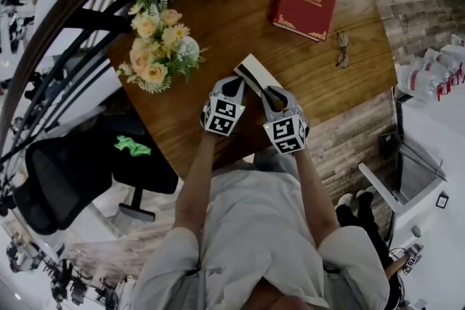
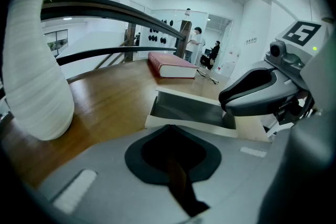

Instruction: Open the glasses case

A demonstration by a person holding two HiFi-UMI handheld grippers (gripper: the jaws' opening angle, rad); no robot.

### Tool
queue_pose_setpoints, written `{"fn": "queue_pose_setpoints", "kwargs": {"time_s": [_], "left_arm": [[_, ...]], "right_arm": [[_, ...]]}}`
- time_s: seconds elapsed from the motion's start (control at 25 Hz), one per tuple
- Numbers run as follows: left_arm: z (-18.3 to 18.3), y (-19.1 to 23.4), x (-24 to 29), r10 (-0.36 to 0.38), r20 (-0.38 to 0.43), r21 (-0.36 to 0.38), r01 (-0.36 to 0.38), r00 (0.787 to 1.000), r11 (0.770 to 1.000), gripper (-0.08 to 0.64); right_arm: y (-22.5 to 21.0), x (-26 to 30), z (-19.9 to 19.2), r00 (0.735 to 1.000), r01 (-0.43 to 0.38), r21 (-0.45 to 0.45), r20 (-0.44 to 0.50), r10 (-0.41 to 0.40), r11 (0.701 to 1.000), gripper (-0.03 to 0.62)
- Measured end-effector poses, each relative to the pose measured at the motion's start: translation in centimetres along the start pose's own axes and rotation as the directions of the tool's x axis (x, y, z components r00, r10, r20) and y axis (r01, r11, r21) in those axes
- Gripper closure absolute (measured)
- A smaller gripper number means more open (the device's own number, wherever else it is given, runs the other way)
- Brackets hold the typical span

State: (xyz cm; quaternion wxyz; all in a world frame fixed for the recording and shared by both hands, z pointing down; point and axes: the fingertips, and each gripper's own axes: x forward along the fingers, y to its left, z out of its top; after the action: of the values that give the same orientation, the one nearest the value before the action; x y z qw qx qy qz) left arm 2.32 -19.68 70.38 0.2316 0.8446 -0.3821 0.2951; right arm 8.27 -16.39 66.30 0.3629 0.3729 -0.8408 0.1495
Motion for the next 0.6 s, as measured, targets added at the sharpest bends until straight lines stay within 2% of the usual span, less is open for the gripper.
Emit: {"fn": "queue_pose_setpoints", "kwargs": {"time_s": [0.6], "left_arm": [[-0.1, 0.0, 0.0, 0.006, 0.0, -0.007, -0.006, 1.0, 1.0, 0.54]], "right_arm": [[-2.8, -0.4, 0.7, 0.998, 0.05, 0.033, 0.035, -0.051, 0.998, 0.56]]}}
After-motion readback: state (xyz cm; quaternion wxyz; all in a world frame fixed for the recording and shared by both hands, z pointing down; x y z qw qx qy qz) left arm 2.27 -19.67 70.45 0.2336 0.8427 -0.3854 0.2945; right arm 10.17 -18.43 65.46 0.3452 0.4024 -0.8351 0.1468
